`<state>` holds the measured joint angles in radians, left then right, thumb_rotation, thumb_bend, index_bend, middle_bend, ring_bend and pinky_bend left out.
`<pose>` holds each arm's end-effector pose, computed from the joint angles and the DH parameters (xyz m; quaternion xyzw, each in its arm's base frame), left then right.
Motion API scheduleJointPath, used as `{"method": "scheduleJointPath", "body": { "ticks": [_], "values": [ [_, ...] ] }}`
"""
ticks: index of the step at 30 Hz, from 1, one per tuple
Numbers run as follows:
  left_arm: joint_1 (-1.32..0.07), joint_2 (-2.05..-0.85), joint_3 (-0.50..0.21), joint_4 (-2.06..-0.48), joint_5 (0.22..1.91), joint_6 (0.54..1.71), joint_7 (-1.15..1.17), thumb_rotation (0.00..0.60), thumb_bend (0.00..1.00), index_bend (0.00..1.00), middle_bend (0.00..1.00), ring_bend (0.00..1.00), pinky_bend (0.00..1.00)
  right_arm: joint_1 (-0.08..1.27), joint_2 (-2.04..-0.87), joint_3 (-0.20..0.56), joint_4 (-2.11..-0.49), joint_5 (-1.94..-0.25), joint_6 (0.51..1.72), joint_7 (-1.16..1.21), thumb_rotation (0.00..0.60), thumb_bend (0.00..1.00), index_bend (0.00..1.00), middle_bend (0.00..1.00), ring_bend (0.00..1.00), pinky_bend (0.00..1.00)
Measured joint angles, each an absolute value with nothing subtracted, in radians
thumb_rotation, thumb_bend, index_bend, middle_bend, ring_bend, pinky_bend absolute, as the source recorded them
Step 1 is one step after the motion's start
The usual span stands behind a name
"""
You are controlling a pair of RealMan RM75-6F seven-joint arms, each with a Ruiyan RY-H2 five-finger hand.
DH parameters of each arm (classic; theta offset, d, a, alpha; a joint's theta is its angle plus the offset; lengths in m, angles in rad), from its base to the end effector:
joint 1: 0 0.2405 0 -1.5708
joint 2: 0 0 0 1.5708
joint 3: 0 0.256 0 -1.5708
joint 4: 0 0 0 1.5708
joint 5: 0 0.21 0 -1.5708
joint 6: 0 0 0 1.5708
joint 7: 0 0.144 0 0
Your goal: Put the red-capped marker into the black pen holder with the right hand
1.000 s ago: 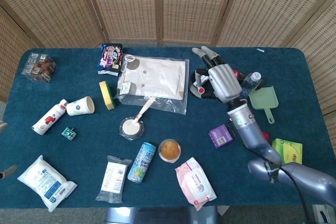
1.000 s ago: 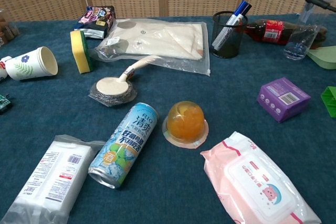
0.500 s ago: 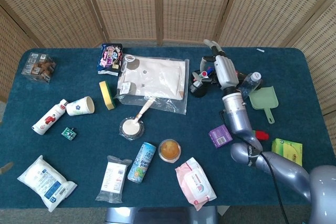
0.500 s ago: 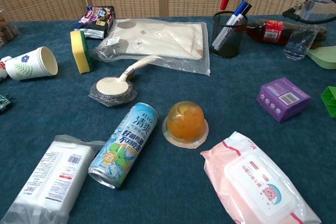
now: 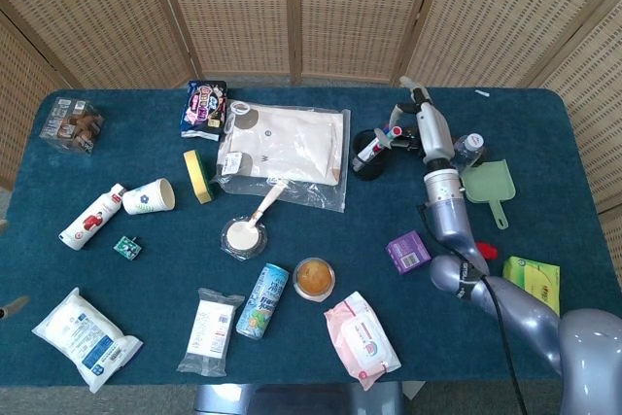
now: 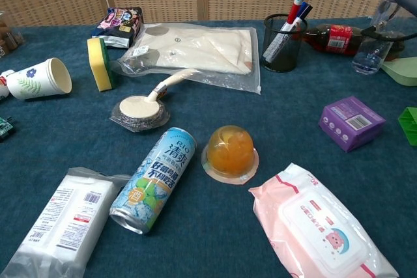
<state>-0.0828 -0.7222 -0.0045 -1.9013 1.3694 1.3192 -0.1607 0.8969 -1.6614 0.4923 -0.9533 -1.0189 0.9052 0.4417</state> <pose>-0.3023 0.1633 0.2332 -0.5636 -0.4911 -0.3213 0.5814 -0.1452 -0.4765 0.0590 0.4444 -0.5407 0.6034 0.3821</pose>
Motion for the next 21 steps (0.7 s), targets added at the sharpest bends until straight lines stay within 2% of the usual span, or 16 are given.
{"method": "scheduleJointPath", "body": {
  "ticks": [6, 8, 11, 12, 15, 21],
  "values": [
    [-0.082, -0.722, -0.002, -1.909, 1.376, 1.319, -0.151, 0.600, 0.07, 0.00, 0.00, 0.00, 0.00, 0.887, -1.664, 0.485, -0.941, -1.049, 0.901, 0.472, 0.600, 0.36, 0.68, 0.10, 0.00, 0.11],
    [-0.081, -0.722, -0.001, -1.911, 1.377, 1.322, -0.148, 0.600, 0.07, 0.00, 0.00, 0.00, 0.00, 0.885, -1.664, 0.485, -0.939, -1.054, 0.901, 0.480, 0.600, 0.35, 0.61, 0.08, 0.00, 0.09],
    [-0.079, -0.722, 0.000, -1.912, 1.380, 1.324, -0.147, 0.600, 0.07, 0.00, 0.00, 0.00, 0.00, 0.880, -1.661, 0.481, -0.938, -1.066, 0.899, 0.496, 0.600, 0.30, 0.40, 0.02, 0.00, 0.05],
    [-0.079, -0.722, 0.000, -1.912, 1.381, 1.325, -0.148, 0.600, 0.07, 0.00, 0.00, 0.00, 0.00, 0.877, -1.659, 0.478, -0.939, -1.072, 0.896, 0.506, 0.600, 0.26, 0.29, 0.00, 0.00, 0.04],
    [-0.077, -0.721, 0.001, -1.911, 1.382, 1.327, -0.150, 0.600, 0.06, 0.00, 0.00, 0.00, 0.00, 0.871, -1.654, 0.473, -0.937, -1.089, 0.892, 0.542, 0.600, 0.19, 0.16, 0.00, 0.00, 0.02],
    [-0.079, -0.720, 0.000, -1.908, 1.387, 1.324, -0.160, 0.600, 0.07, 0.00, 0.00, 0.00, 0.00, 0.858, -1.634, 0.470, -0.957, -1.134, 0.925, 0.577, 0.600, 0.18, 0.12, 0.00, 0.00, 0.02]
  ]
}}
